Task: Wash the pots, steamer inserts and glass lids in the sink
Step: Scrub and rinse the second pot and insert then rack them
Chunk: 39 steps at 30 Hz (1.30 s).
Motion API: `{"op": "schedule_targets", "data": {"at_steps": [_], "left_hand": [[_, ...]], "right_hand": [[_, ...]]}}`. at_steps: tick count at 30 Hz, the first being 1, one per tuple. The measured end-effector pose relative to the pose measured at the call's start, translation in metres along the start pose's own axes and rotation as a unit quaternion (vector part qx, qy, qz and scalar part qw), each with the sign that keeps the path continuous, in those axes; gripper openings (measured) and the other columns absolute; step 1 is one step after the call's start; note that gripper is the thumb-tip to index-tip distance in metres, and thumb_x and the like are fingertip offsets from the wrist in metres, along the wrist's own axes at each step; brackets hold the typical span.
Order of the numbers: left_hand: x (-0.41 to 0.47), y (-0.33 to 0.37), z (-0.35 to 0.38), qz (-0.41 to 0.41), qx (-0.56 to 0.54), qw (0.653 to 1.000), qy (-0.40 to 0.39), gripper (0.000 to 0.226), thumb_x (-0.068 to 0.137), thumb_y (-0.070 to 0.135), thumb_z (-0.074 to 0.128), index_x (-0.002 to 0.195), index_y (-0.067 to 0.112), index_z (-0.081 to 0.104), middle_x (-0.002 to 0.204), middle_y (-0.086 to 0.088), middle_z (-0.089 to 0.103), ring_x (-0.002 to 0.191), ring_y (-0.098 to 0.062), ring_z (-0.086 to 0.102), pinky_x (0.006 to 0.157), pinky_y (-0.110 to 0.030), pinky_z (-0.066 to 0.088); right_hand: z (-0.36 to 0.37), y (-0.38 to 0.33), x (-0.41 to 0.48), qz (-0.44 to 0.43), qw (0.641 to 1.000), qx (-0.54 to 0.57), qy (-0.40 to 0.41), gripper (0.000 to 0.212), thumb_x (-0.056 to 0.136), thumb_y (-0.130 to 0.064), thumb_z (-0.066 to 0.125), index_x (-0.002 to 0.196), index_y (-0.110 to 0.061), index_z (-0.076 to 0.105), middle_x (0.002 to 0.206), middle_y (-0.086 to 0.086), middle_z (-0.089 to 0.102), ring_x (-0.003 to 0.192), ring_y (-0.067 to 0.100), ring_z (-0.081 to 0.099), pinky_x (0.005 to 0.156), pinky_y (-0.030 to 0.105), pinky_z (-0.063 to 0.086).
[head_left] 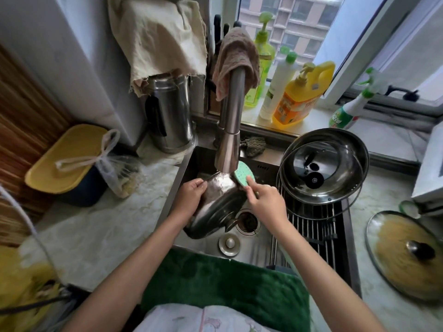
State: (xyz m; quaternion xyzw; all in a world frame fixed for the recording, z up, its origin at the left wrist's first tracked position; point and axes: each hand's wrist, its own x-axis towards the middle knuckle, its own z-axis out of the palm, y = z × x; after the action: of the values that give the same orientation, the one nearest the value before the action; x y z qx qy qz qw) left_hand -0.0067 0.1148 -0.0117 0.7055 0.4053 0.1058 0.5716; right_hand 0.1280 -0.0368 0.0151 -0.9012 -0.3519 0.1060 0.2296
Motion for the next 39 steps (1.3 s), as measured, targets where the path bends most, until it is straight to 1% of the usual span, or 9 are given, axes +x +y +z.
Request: {"op": "schedule_targets", "data": {"at_steps": [3, 9, 13, 18, 22, 27, 31, 36, 39], "left_hand": [[-0.001, 0.001, -0.003, 0.026, 0.05, 0.998, 0.002, 0.032, 0.097, 0.025, 0.048, 0.067, 0.023, 0.059, 0.072, 0.002, 0.064, 0.076, -0.02, 0.06, 0.069, -0.033, 0.043], [-0.005, 0.01, -0.002, 0.003, -0.059, 0.998, -0.009, 0.029, 0.099, 0.022, 0.045, 0.075, 0.02, 0.062, 0.075, 0.003, 0.065, 0.077, -0.014, 0.061, 0.069, -0.026, 0.042], [-0.001, 0.01, -0.003, -0.004, -0.055, 0.998, 0.003, 0.028, 0.098, 0.02, 0.045, 0.078, 0.025, 0.064, 0.079, 0.005, 0.067, 0.081, -0.013, 0.061, 0.076, -0.032, 0.046], [0.0, 0.007, -0.006, 0.002, -0.064, 0.998, 0.008, 0.031, 0.097, 0.024, 0.048, 0.073, 0.01, 0.061, 0.069, -0.002, 0.062, 0.073, -0.02, 0.058, 0.072, -0.034, 0.041], [-0.003, 0.008, -0.005, -0.006, -0.056, 0.998, 0.006, 0.033, 0.099, 0.02, 0.043, 0.073, 0.029, 0.061, 0.072, 0.006, 0.063, 0.075, -0.016, 0.059, 0.074, -0.033, 0.045], [-0.005, 0.008, -0.004, -0.007, -0.07, 0.997, -0.009, 0.032, 0.098, 0.024, 0.046, 0.07, 0.019, 0.061, 0.069, 0.003, 0.065, 0.075, -0.019, 0.061, 0.077, -0.035, 0.045], [-0.005, 0.011, -0.002, -0.009, -0.045, 0.999, -0.005, 0.029, 0.098, 0.025, 0.047, 0.077, 0.021, 0.067, 0.075, 0.006, 0.068, 0.08, -0.015, 0.064, 0.077, -0.033, 0.046], [-0.007, 0.014, 0.0, 0.006, 0.005, 1.0, 0.002, 0.03, 0.097, 0.035, 0.044, 0.083, 0.02, 0.066, 0.082, 0.003, 0.069, 0.082, -0.017, 0.063, 0.07, -0.029, 0.043], [-0.005, 0.021, 0.0, 0.018, 0.012, 1.0, 0.005, 0.031, 0.099, 0.029, 0.043, 0.074, 0.024, 0.061, 0.071, 0.006, 0.064, 0.073, -0.016, 0.06, 0.065, -0.029, 0.042]], "right_hand": [[0.007, -0.013, -0.028, -0.149, 0.988, -0.016, -0.028, 0.037, 0.094, -0.041, 0.051, 0.13, -0.037, 0.055, 0.078, 0.004, 0.073, 0.063, 0.02, 0.063, 0.055, 0.029, 0.048], [-0.004, 0.0, 0.011, -0.017, 0.999, 0.006, 0.028, 0.035, 0.095, -0.036, 0.051, 0.129, -0.032, 0.057, 0.084, 0.005, 0.073, 0.067, 0.02, 0.063, 0.053, 0.027, 0.036], [0.004, -0.021, -0.016, -0.2, 0.98, -0.019, -0.007, 0.036, 0.094, -0.039, 0.052, 0.13, -0.037, 0.055, 0.061, 0.001, 0.068, 0.05, 0.018, 0.06, 0.049, 0.027, 0.047], [-0.001, -0.001, 0.013, -0.015, 1.0, -0.005, 0.021, 0.038, 0.096, -0.037, 0.047, 0.133, -0.032, 0.054, 0.09, 0.008, 0.072, 0.081, 0.024, 0.065, 0.058, 0.031, 0.039], [0.007, -0.023, -0.021, -0.211, 0.977, -0.017, 0.004, 0.036, 0.094, -0.037, 0.052, 0.128, -0.033, 0.058, 0.057, -0.001, 0.066, 0.047, 0.016, 0.06, 0.046, 0.023, 0.043], [0.002, 0.003, 0.003, 0.017, 0.998, 0.043, 0.042, 0.036, 0.095, -0.033, 0.051, 0.13, -0.029, 0.057, 0.078, 0.006, 0.071, 0.059, 0.016, 0.056, 0.049, 0.026, 0.036], [0.008, -0.02, -0.027, -0.147, 0.989, 0.011, 0.023, 0.034, 0.093, -0.035, 0.056, 0.127, -0.034, 0.058, 0.054, -0.002, 0.062, 0.046, 0.016, 0.054, 0.044, 0.026, 0.038], [0.001, 0.001, 0.006, 0.022, 0.998, 0.033, 0.046, 0.036, 0.095, -0.033, 0.051, 0.13, -0.03, 0.056, 0.088, 0.008, 0.073, 0.067, 0.019, 0.063, 0.053, 0.028, 0.037], [0.01, -0.021, -0.021, -0.097, 0.993, 0.057, 0.035, 0.036, 0.094, -0.035, 0.054, 0.13, -0.033, 0.056, 0.07, 0.003, 0.071, 0.05, 0.015, 0.057, 0.046, 0.023, 0.038]]}}
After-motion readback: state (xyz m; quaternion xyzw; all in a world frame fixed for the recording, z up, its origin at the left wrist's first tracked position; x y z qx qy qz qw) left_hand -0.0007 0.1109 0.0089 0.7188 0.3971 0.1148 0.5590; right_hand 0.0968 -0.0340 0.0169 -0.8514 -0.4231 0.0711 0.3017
